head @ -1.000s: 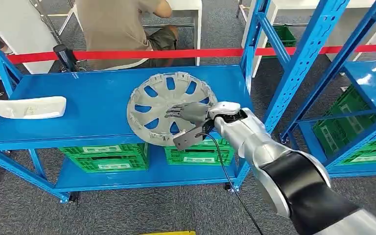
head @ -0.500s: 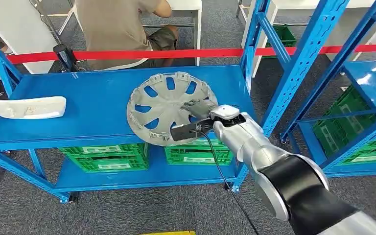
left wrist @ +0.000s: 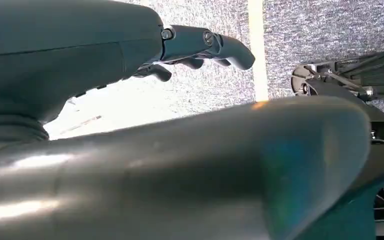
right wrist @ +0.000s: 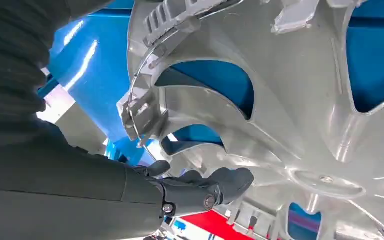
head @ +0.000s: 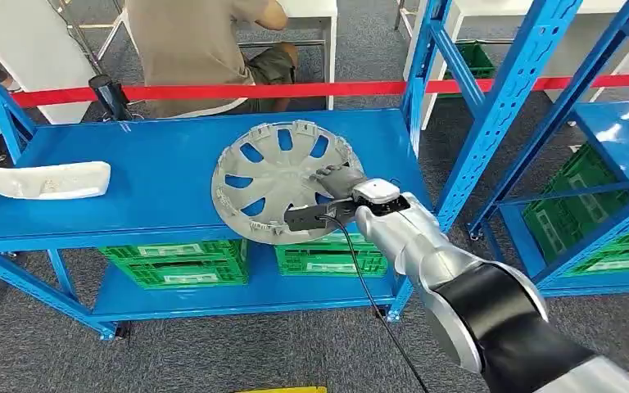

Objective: Take the parts from the cabinet and place them on the table.

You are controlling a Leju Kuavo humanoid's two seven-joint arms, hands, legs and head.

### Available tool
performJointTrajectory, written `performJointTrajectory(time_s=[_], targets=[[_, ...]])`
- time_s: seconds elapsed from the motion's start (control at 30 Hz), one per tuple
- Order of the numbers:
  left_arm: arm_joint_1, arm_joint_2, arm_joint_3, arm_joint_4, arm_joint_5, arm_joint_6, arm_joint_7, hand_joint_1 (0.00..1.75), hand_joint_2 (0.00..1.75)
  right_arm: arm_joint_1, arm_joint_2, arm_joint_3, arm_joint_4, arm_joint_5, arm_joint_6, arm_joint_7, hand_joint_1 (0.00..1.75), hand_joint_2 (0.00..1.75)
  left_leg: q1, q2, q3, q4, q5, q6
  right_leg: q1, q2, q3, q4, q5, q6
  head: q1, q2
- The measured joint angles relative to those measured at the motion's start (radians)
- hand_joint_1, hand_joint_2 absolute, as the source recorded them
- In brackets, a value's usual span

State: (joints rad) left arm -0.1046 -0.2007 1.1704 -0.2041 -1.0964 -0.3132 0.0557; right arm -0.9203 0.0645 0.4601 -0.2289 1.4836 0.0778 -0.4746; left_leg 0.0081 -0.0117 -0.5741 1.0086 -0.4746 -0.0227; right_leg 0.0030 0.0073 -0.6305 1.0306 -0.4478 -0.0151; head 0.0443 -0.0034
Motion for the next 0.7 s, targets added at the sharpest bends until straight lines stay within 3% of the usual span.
performJointTrajectory(time_s=[0.17, 0.2, 0.7], targets=[[0.000, 0.000, 0.000, 0.000, 0.000, 0.000, 0.000, 0.00, 0.00, 0.005, 0.000, -0.001, 0.000, 0.000, -0.004, 0.000, 0.00, 0.00, 0.000, 0.000, 0.000, 0.000, 0.000, 0.000, 0.000, 0.000, 0.000, 0.000, 0.000, 0.000, 0.000, 0.000], [0.000, 0.000, 0.000, 0.000, 0.000, 0.000, 0.000, 0.00, 0.00, 0.007, 0.000, -0.001, 0.000, 0.000, -0.005, 0.000, 0.00, 1.75, 0.000, 0.000, 0.000, 0.000, 0.000, 0.000, 0.000, 0.000, 0.000, 0.000, 0.000, 0.000, 0.000, 0.000], [0.002, 0.001, 0.000, -0.001, 0.000, 0.000, -0.001, 0.00, 0.00, 0.009, 0.016, -0.008, 0.000, 0.005, -0.015, 0.000, 0.00, 1.75, 0.000, 0.001, 0.001, 0.000, 0.000, 0.000, 0.000, 0.000, 0.001, 0.000, 0.000, 0.000, 0.000, 0.000]])
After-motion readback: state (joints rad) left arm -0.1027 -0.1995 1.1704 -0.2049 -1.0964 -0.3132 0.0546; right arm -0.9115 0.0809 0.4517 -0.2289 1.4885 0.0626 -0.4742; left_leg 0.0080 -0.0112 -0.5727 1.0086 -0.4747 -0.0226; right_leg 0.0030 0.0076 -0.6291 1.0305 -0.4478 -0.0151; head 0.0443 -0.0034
